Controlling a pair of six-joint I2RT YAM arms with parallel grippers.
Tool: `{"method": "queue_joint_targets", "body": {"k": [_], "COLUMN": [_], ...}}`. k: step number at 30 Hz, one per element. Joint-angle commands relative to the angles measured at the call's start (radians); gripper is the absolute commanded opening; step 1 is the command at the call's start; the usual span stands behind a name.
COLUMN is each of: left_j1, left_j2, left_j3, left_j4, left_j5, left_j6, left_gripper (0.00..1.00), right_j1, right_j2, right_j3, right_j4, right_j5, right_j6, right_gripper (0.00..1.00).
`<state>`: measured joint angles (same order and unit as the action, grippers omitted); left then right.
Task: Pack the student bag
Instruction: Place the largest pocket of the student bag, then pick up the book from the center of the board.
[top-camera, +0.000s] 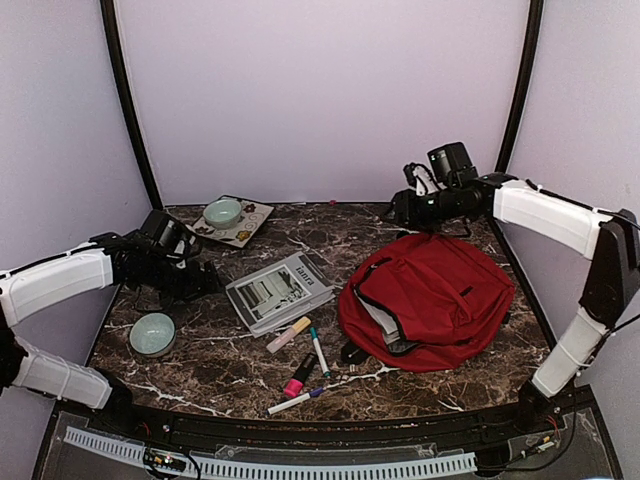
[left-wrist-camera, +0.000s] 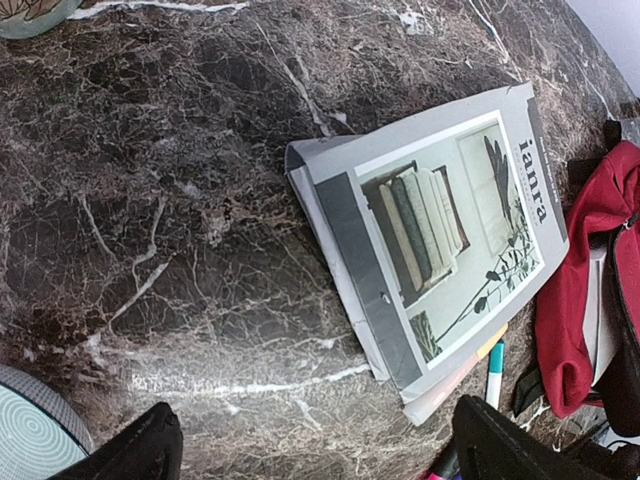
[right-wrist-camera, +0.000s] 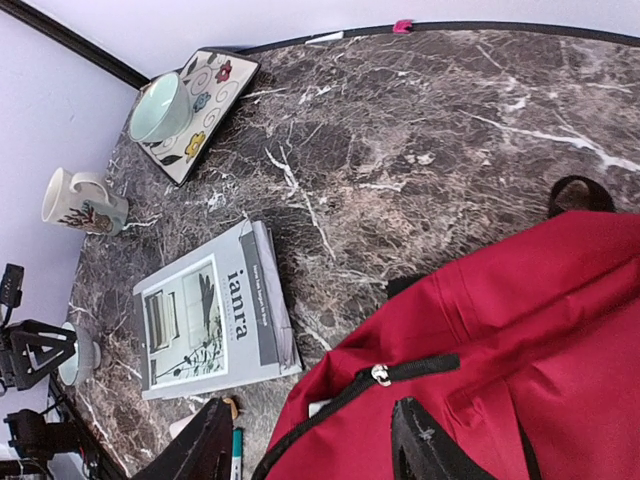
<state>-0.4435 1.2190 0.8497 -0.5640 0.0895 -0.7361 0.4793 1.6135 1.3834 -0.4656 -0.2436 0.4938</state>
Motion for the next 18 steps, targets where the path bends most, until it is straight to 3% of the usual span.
{"method": "queue_joint_targets", "body": {"k": [1,8,18], "left_j1": [0.04,0.055,0.056], "left_j2": [0.035,0.149,0.31], "left_j3": [-0.005,0.044,0.048], "left_j4": [0.026,0.035,0.189], "left_j5": [0.044,0.101,0.238], "left_j6": [0.025,-0.009,-0.1], "left_gripper": [0.97,0.95,0.93], "right_j1": [0.048,0.102,0.131], "right_j2": [0.145,0.4,0.612], "right_j3": [0.058,0.313,0.41], "right_j4": [0.117,0.055,0.133], "right_j5": [-0.071,-0.178,-0.302], "right_j6": [-0.038,-0.097,-0.057], "right_gripper": [0.54,0.53,0.53]}}
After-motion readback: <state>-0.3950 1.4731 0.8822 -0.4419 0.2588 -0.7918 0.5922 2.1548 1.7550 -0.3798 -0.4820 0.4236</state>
